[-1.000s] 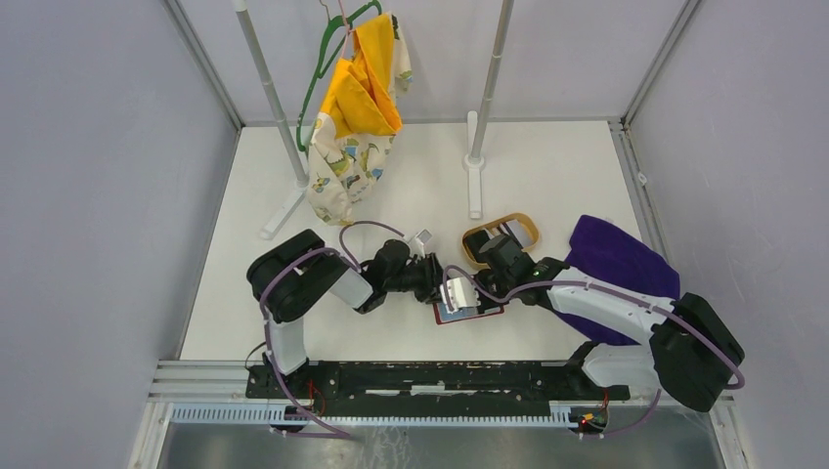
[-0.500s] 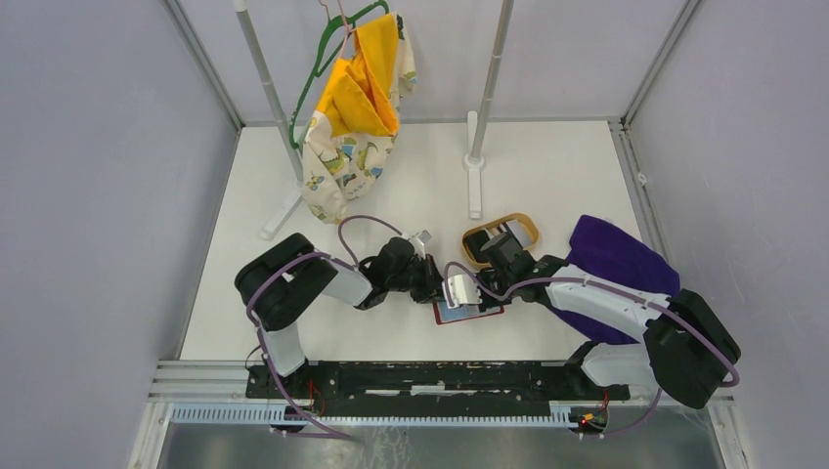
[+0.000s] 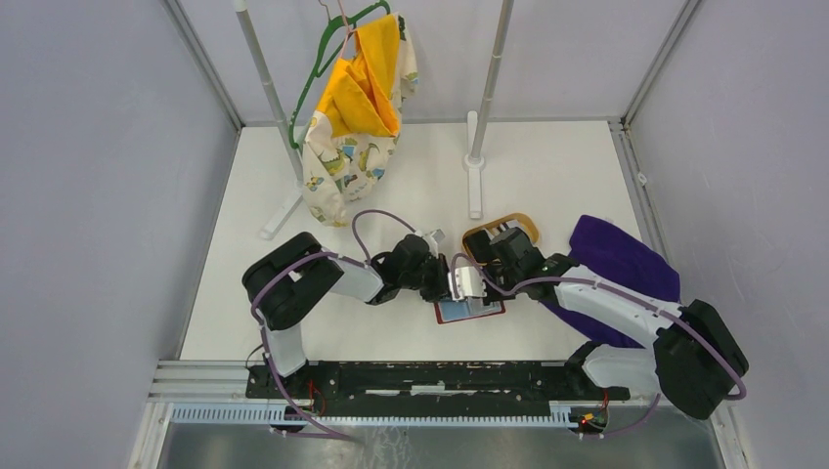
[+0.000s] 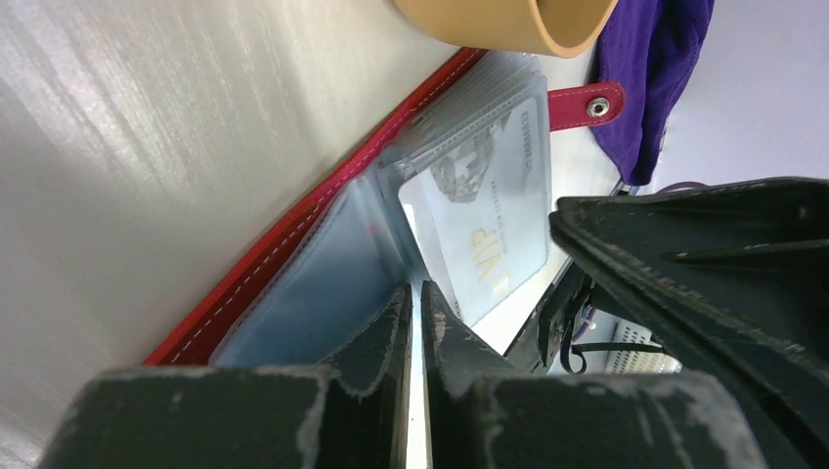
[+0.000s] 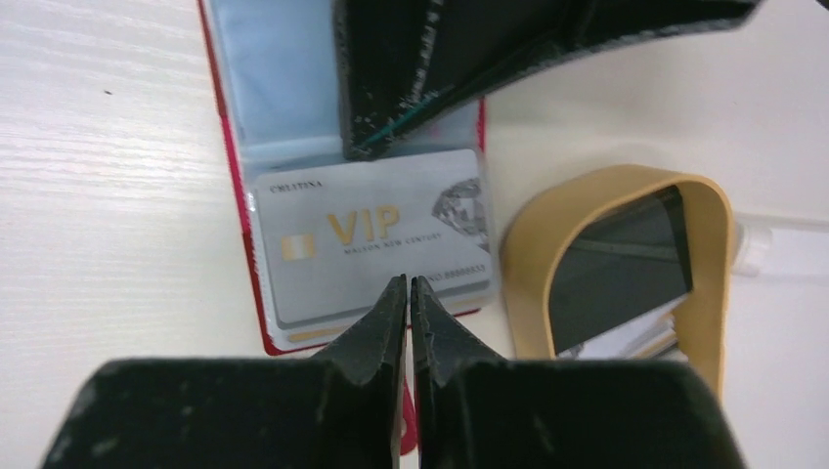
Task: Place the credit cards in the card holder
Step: Insert the credit card into the card holder.
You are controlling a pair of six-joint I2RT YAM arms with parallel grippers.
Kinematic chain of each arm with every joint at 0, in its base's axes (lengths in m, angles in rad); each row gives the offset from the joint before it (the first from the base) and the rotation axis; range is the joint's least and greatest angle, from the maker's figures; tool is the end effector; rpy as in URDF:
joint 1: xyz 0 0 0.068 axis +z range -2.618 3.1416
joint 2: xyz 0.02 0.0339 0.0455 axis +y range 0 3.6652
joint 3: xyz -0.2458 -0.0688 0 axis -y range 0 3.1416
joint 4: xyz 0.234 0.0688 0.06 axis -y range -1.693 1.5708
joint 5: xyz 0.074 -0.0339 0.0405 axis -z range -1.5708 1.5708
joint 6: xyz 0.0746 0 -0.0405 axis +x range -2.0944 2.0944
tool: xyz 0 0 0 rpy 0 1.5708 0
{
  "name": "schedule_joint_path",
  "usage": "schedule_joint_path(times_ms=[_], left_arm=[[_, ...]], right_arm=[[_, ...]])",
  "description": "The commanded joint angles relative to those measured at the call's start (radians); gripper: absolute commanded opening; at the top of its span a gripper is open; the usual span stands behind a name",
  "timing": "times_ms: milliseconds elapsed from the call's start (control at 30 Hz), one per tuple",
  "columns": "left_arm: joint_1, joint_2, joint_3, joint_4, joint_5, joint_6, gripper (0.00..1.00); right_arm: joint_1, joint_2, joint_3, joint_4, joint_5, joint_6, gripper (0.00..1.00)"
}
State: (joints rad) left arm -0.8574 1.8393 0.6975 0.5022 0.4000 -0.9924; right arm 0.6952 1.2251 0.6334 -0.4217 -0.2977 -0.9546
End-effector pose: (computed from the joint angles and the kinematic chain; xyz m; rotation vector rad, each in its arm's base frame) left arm 0.2081 -0.2849 0.0775 0.0873 2.5663 -1.3366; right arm 0.1713 0.1713 0.1407 -1.9386 1.6429 0.2836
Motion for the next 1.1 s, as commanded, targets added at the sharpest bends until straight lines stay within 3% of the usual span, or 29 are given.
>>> schedule_joint_path(times_ms=[0, 167, 433, 600, 733, 833, 1067], left_arm=[[-0.008, 0.006, 0.046, -0.020, -0.014, 0.058, 0.14], [-0.009, -0.052, 0.009, -0.019, -0.055, 0.068, 0.18], [-0.031, -0.355, -0.111, -0.047, -0.172, 0.160, 0.33], [-0.044, -0.609, -0.224, -0.153, -0.346, 0.219, 0.50], [-0.045, -0.793, -0.352, -0.199, -0.436, 0.195, 0.75], [-0.045, -0.827, -0.432, -0.142, -0.406, 0.131, 0.83], [-0.043, -0.730, -0.513, 0.019, -0.336, 0.011, 0.83]], right_arm=[[-0.051, -0.062, 0.022, 0.008, 0.000, 0.010, 0.10], [-0.115, -0.074, -0.016, 0.008, 0.052, 0.007, 0.13], [-0.134, 0.016, -0.014, -0.039, 0.053, -0.007, 0.13], [-0.134, 0.076, -0.011, -0.058, 0.016, -0.011, 0.13], [-0.134, 0.143, 0.003, -0.083, -0.016, -0.014, 0.13], [-0.133, 0.177, 0.011, -0.096, -0.041, -0.015, 0.13], [-0.132, 0.207, 0.019, -0.108, -0.078, -0.011, 0.13]])
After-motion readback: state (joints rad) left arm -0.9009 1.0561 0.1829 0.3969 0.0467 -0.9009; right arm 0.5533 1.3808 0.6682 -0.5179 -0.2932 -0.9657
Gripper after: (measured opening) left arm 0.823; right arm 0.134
